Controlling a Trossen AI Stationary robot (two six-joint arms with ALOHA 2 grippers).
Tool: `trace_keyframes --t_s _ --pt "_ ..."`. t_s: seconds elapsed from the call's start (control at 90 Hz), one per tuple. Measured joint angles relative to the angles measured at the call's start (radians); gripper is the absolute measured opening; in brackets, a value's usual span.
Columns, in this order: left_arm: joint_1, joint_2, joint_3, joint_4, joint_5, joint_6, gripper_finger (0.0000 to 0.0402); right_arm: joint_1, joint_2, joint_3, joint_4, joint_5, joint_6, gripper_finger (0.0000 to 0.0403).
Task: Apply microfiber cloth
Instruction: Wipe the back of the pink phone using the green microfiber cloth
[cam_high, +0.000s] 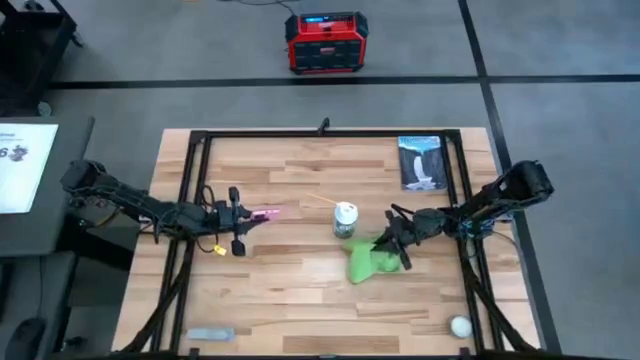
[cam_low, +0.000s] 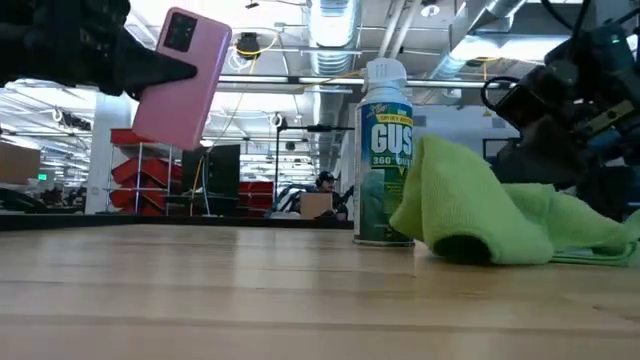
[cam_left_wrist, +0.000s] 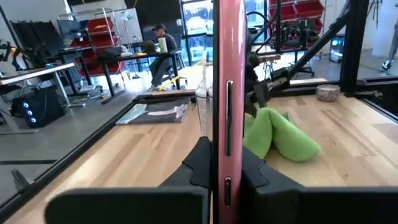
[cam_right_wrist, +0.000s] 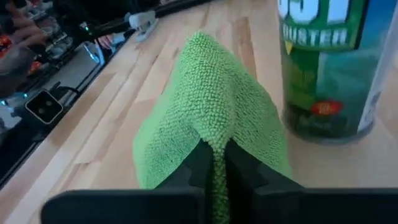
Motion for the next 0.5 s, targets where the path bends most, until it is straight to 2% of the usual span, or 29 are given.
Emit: trace_keyframes --t_s 0.367,0.5 --pt "0.000 0.000 0.000 -0.011 0.002 -0.002 0.0000 0.041 0.000 0.154 -0.081 0.000 0.008 0.0217" --pt "0.000 0.000 0.000 -0.013 0.003 0.002 0.0000 0.040 0.000 0.201 -0.125 0.000 0.007 0.0254"
